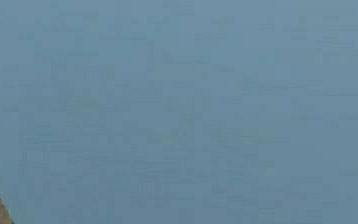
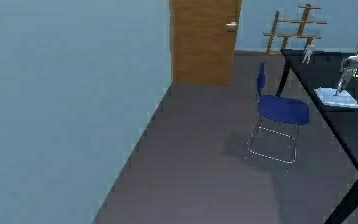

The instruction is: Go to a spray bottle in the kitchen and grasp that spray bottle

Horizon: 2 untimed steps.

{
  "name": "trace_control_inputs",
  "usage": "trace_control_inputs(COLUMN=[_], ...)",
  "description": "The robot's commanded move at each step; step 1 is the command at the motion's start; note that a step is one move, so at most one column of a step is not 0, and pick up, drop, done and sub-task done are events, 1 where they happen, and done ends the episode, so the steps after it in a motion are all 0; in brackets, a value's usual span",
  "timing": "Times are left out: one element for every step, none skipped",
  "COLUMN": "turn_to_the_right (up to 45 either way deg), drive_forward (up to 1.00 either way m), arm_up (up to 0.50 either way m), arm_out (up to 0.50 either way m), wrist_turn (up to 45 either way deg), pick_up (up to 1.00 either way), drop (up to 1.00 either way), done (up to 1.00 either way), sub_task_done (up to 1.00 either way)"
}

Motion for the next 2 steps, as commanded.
trace_control_inputs(turn_to_the_right=[45.0,45.0], drive_forward=[0.00,0.00], arm_up=[0.00,0.00], arm_out=[0.00,0.00], wrist_turn=[0.0,0.0], pick_up=[0.00,0.00], drop=[0.00,0.00], done=[0.00,0.00], sub_task_done=[0.00,0.00])
